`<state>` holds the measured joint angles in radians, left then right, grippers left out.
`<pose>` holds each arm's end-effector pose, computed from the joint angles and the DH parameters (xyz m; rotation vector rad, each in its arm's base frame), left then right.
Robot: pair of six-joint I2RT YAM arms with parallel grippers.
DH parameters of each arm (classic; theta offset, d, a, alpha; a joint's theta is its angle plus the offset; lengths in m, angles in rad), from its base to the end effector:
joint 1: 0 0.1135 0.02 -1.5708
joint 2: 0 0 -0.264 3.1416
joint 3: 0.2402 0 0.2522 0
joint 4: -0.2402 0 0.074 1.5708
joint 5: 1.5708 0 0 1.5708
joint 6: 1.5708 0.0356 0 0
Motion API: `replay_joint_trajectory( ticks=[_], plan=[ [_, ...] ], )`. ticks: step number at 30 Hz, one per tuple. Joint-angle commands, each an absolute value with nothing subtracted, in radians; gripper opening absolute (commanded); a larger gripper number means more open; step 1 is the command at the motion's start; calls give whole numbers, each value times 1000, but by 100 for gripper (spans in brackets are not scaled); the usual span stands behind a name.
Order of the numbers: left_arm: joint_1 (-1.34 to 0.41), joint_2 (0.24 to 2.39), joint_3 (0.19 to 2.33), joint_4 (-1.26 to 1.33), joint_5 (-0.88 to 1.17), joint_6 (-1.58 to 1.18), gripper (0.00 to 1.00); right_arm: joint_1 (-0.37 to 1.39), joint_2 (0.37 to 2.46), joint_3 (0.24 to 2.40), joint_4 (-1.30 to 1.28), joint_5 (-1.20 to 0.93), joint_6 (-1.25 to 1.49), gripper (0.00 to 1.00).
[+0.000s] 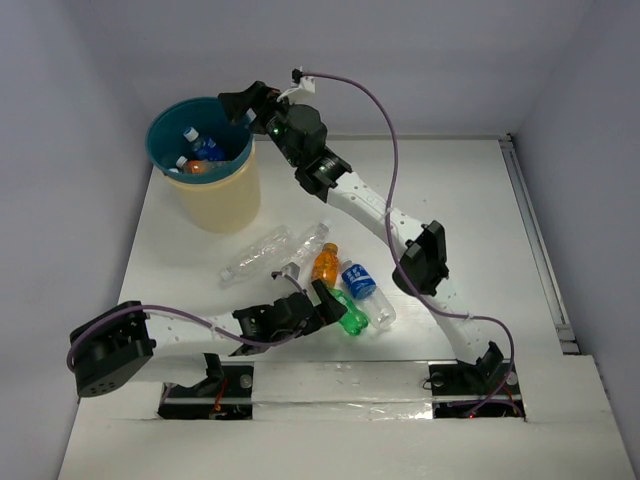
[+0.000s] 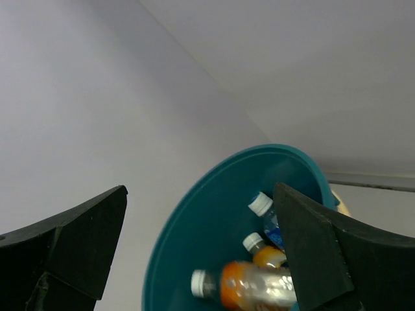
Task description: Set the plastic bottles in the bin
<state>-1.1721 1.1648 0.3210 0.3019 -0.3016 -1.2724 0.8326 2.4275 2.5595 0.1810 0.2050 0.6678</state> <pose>0.0936 -0.1949 0.1572 -0.3122 2.2844 -1.1011 0.3809 0.4079 0.4116 0.0786 1.3514 1.1554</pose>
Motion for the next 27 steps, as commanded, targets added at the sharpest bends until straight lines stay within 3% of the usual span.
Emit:
replay_joint_trajectory(
  ticks=[1,5,8,9,11,12,14,17,22,27],
  plan=[
    [-1178,1177,365,255,-345,-1285,99,834,2330,2531,184,178,585,100],
    [-1178,1169,382,247,-362,-1289,99,834,2157,2271,267,178,543,98],
    [-1178,1163,397,223,-377,-1289,99,834,1961,1980,339,176,477,87],
    [-1178,1164,408,212,-396,-1292,99,834,1843,1801,388,189,463,77],
    [-1178,1172,408,203,-416,-1304,99,834,1723,1624,429,202,436,67],
    [-1178,1175,411,207,-425,-1305,99,834,1666,1546,451,210,427,55],
    [-1178,1201,419,210,-431,-1310,99,834,1519,1378,425,207,417,48],
    [-1178,1239,446,215,-437,-1308,99,834,1363,1243,287,215,420,47],
    [-1178,1299,480,216,-452,-1299,99,834,1169,1054,118,215,466,63],
    [-1178,1336,495,212,-472,-1302,99,834,976,856,14,198,503,67]
  ],
)
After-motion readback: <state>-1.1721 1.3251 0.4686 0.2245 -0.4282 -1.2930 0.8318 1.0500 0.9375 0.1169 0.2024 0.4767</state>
